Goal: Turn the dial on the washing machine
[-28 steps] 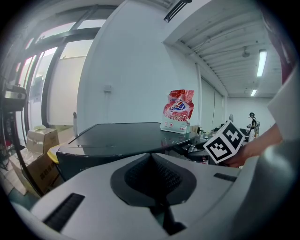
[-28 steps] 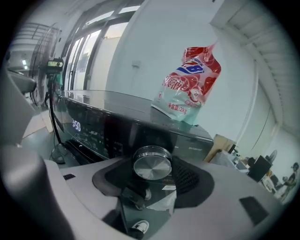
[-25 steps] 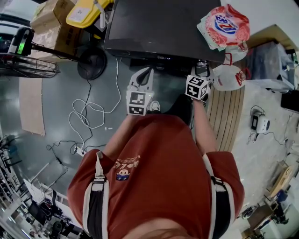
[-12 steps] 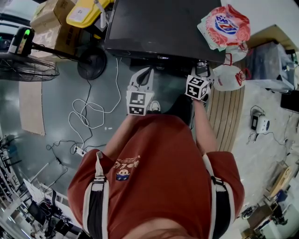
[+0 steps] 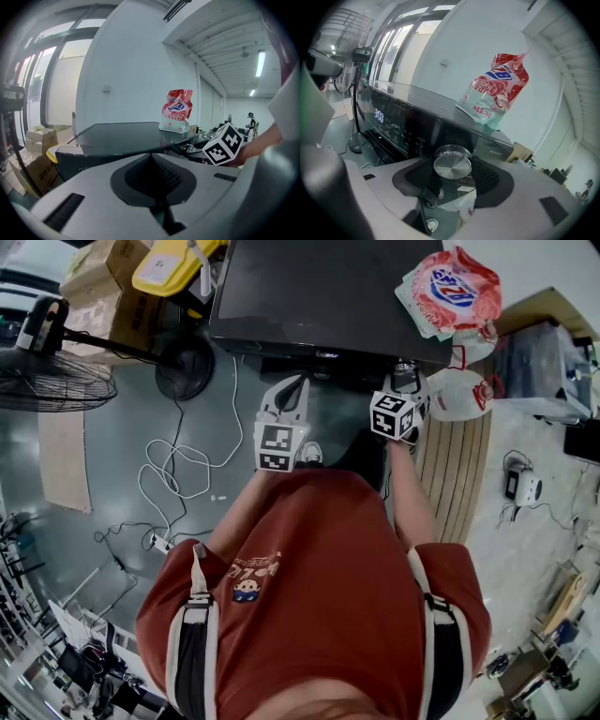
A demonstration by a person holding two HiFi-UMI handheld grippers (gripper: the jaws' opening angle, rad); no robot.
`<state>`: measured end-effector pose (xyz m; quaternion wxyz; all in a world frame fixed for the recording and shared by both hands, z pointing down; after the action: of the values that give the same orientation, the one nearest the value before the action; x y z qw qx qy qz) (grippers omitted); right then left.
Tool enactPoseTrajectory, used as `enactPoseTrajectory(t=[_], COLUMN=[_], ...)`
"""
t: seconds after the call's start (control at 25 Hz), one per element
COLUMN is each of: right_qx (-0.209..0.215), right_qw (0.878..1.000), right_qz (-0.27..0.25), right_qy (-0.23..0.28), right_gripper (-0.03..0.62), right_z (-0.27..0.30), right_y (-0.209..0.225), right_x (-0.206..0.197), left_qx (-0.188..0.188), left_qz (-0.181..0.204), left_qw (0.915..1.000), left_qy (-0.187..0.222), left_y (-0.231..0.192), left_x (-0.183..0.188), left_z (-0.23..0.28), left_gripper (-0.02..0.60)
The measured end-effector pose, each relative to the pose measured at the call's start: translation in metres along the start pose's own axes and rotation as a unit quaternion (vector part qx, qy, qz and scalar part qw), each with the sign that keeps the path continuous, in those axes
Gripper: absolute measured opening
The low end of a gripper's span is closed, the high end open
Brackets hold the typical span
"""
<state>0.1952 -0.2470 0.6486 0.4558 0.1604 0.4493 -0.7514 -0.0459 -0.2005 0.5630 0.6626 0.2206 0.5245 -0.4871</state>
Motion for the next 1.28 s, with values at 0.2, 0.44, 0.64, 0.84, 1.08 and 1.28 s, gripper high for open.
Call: enactPoseTrajectory(t=[0.2, 0.44, 0.64, 0.84, 1.08, 1.28], right_qx=[-0.013, -0.033, -0.044, -0.061, -0.079, -0.081], right_qw=[0.999, 0.993, 0.989, 0.979, 0.964, 0.963], right_qz=[-0.031, -0.109, -0.140, -0.195, -0.253, -0.257], right_qy=[-0.002, -0.006, -0.013, -0.011, -0.015, -0.017], right_gripper=[0.272, 0.272, 0.272, 0.272, 0.273, 0.273], right_z=[0.001, 0.000, 0.002, 0.003, 0.004, 0.005], right_y=[-0.003, -0.006, -0.007, -0.008, -0.011, -0.011], right_x=[-0.001, -0.003, -0.004, -0.003, -0.005, -0.004], left_qx=[-0.003, -0.004, -0.006, -0.009, -0.012, -0.010], left_qz=[0.003, 0.002, 0.005, 0.007, 0.008, 0.008], left_qw=[1.0000, 1.0000, 1.0000, 0.9999, 0.9999, 0.9999], left_qy=[-0.002, -0.002, -0.004, -0.007, -0.007, -0.008], left_y=[0.001, 0.002, 0.005, 0.007, 0.008, 0.006], left_x=[-0.002, -0.002, -0.003, -0.005, -0.004, -0.005], left_z=[0.001, 0.000, 0.002, 0.004, 0.006, 0.007], left_gripper=[0.011, 0.011, 0.011, 0.011, 0.011, 0.011])
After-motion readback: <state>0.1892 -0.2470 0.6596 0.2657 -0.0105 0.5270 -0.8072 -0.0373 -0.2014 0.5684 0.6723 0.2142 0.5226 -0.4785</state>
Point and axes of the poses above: the fingertips, and each gripper's own axes: z forward along the fingers, y to its right, x out of its top, the point moved 1 cm from there along -z, backward along the fingers, and after that the axes turned 12 degrees about -z, right-handed, at the moved point
